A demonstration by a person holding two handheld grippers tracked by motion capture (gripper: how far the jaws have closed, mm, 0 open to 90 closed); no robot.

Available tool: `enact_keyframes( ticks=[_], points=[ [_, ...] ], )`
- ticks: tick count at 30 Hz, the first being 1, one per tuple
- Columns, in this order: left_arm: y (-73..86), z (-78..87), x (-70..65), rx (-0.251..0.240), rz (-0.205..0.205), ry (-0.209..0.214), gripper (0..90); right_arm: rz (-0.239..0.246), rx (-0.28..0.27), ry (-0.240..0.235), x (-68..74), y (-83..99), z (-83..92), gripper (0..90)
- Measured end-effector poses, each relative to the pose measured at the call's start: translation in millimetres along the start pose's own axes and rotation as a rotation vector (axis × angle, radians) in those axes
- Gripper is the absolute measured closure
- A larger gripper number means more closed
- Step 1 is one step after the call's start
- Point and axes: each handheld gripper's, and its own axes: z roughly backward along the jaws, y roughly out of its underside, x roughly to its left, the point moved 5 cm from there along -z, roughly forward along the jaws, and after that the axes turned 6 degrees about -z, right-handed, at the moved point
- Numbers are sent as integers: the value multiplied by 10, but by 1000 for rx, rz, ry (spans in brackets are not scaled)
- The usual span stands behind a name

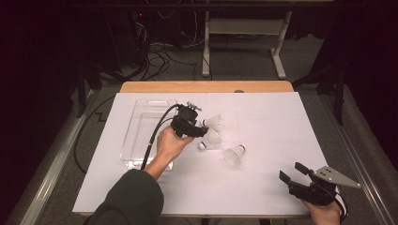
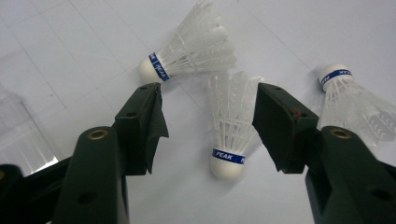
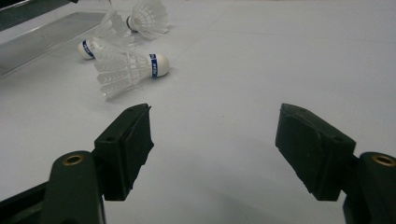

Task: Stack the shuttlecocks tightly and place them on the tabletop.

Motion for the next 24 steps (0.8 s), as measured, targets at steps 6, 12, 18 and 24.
enact_keyframes(
  ticks=[6,12,18,24],
  points=[
    [53,18,-26,-5,-1,5,429,2,7,-5,7,5,-13,276],
    [108,37,-24,-8,5,0,425,4,12,-7,10,11,-19,276],
    [167,34,-34,-6,4,-3,422,3,19,-9,11,16,-24,275],
    [199,60,-45,-9,-1,-8,420,-3,20,-9,6,18,-25,275]
  ],
)
